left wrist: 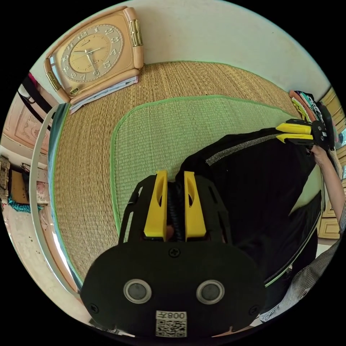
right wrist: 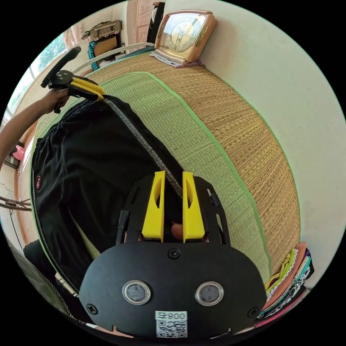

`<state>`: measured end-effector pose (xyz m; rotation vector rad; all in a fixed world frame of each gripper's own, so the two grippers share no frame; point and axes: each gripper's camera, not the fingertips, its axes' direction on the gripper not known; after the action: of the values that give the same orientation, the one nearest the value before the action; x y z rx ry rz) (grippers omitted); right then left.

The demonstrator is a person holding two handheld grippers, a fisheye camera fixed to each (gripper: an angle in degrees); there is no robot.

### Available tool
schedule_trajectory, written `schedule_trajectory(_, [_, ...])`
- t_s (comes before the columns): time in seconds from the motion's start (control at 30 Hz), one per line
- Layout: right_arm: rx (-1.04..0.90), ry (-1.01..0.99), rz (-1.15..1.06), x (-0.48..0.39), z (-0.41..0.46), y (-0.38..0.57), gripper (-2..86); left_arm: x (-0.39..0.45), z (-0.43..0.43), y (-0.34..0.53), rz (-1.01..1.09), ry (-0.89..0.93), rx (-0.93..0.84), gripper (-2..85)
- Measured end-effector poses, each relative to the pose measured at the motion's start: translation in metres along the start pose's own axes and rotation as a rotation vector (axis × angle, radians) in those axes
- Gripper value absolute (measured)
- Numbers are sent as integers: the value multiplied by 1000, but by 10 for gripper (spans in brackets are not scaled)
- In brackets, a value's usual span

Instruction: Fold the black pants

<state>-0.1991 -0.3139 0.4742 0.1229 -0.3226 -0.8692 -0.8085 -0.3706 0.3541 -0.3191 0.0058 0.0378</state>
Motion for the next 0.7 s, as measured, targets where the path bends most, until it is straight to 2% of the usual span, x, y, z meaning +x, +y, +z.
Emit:
schedule_trajectory(0.3, [-26, -23, 22, -7, 9, -5, 18, 8, -34, 4, 0, 9, 36, 18])
schedule_trajectory(0.7, [136, 29, -11, -62, -64, 42, 5, 26, -111, 57, 32, 13, 111, 10])
